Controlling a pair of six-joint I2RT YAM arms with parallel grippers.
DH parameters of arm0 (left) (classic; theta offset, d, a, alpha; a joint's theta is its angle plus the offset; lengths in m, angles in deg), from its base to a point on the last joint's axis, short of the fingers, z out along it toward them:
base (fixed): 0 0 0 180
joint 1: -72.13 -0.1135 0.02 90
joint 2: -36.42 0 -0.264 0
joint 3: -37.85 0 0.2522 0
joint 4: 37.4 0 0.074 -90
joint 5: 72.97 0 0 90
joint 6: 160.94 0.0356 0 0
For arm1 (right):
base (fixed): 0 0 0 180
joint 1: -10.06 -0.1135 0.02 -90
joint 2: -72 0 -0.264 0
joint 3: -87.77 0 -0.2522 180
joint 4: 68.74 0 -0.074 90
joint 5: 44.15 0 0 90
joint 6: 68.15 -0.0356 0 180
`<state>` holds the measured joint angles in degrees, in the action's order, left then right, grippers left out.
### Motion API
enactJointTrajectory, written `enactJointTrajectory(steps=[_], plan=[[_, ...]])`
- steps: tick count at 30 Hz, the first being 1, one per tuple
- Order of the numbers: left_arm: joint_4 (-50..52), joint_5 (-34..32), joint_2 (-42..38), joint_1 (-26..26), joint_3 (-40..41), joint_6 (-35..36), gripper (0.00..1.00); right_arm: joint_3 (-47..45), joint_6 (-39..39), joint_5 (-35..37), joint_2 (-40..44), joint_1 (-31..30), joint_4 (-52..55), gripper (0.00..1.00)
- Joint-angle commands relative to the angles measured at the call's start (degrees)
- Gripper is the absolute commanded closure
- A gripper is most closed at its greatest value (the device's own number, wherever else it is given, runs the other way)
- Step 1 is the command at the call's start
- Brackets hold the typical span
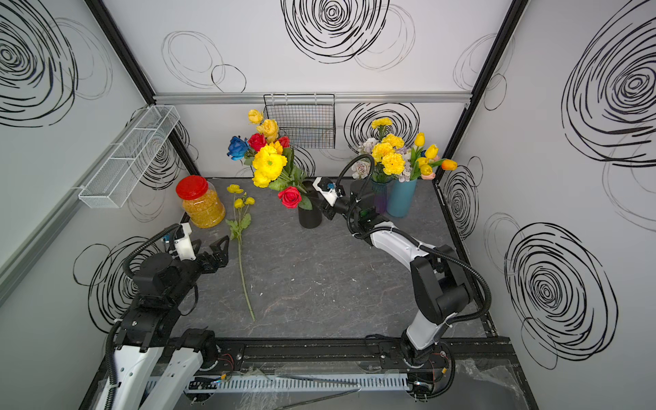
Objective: Pick out yellow flowers from the vase
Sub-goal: Pick up the flower from the vase.
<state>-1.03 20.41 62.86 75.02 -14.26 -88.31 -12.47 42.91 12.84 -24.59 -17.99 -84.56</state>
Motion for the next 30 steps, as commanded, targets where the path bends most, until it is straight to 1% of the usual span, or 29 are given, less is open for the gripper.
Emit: enactJointTrajectory(steps=[1, 5, 8, 11, 30], plan=[[-1.7, -0.7, -0.3, 0.2, 0.5, 0.1, 0.02, 3.1, 1.5, -2.6, -2.2, 0.0, 1.7, 0.60], [-1.7, -0.7, -0.3, 0.1, 0.6, 0.0, 0.02, 5.4, 2.4, -3.4, -4.4, 0.0, 3.2, 0.66], [-1.6, -1.1, -0.1, 0.2, 0.6, 0.1, 0.02, 7.2, 2.6, -3.8, -6.0, 0.1, 4.5, 0.74], [-1.6, -1.4, -0.4, 0.1, 0.6, 0.0, 0.01, 8.5, 2.8, -3.8, -7.2, -0.2, 4.7, 0.78], [-1.7, -1.2, -0.8, 0.3, 0.6, 0.0, 0.01, 14.1, 3.9, -1.3, -12.4, -0.6, 6.2, 0.82]])
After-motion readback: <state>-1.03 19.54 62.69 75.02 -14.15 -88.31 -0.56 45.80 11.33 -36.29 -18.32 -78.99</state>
